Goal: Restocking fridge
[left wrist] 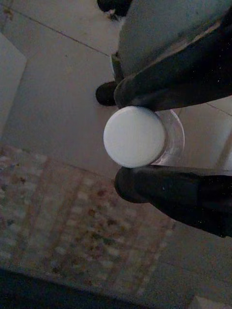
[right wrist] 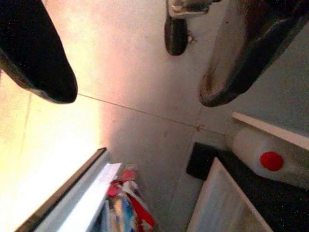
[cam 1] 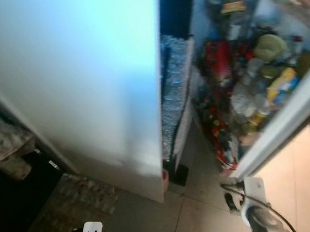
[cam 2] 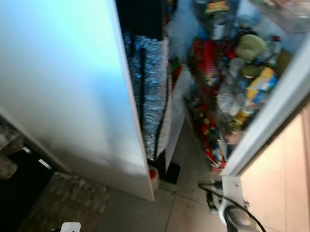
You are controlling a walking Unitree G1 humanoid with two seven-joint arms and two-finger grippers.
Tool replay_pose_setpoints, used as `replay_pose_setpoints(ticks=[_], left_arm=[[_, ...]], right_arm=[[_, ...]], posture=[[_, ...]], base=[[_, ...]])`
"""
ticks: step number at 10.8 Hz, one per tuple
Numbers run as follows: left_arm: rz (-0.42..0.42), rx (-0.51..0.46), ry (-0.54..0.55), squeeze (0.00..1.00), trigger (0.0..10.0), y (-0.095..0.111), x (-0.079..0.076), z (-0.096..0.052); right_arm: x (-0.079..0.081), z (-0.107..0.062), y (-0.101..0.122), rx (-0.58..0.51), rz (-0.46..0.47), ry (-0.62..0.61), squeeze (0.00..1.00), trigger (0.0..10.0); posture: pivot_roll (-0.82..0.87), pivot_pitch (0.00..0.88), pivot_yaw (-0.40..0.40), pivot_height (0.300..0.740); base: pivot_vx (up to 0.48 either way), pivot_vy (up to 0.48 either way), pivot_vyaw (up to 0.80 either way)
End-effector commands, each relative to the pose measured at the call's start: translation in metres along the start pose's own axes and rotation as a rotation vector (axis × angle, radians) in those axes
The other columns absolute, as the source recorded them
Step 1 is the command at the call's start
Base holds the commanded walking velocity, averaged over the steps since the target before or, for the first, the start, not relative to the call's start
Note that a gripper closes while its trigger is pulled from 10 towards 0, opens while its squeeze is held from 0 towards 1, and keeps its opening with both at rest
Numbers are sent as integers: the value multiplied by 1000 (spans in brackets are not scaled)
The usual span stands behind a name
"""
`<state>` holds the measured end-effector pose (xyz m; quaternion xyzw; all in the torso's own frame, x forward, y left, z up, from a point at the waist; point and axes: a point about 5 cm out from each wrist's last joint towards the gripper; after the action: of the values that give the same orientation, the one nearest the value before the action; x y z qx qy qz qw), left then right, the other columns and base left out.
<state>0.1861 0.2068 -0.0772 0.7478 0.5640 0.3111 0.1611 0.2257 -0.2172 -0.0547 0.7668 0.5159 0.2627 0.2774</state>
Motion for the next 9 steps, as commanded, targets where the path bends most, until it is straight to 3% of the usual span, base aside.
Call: replay_pose_setpoints(ticks=[1,3,9], left_arm=[[0,38,-10,0,10000,-10,-1,-2],[8,44,-27,0,10000,-11,-2,-2],[4,40,-39,0,10000,-11,-5,-2]], right_arm=[[-6,-5,-24,76,-6,-26,0,10000],[-10,-10,-39,105,19,-42,0,10000],[2,-3,-13,-9,24,-26,0,10000]], posture=[[88,138,18,740],[84,133,21,740],[96,125,13,740]], base=[[0,0,0],[124,0,0],[336,0,0]])
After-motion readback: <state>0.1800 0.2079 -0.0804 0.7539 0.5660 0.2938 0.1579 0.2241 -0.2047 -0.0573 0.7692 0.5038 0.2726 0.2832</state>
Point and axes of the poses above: a point about 5 cm out from each wrist's last joint towards the gripper, its own z axis pointing out of the wrist towards the gripper, its own y axis along the axis of the wrist's last joint, x = y × z, and after that the axes turned 11 degrees about z, right-handed
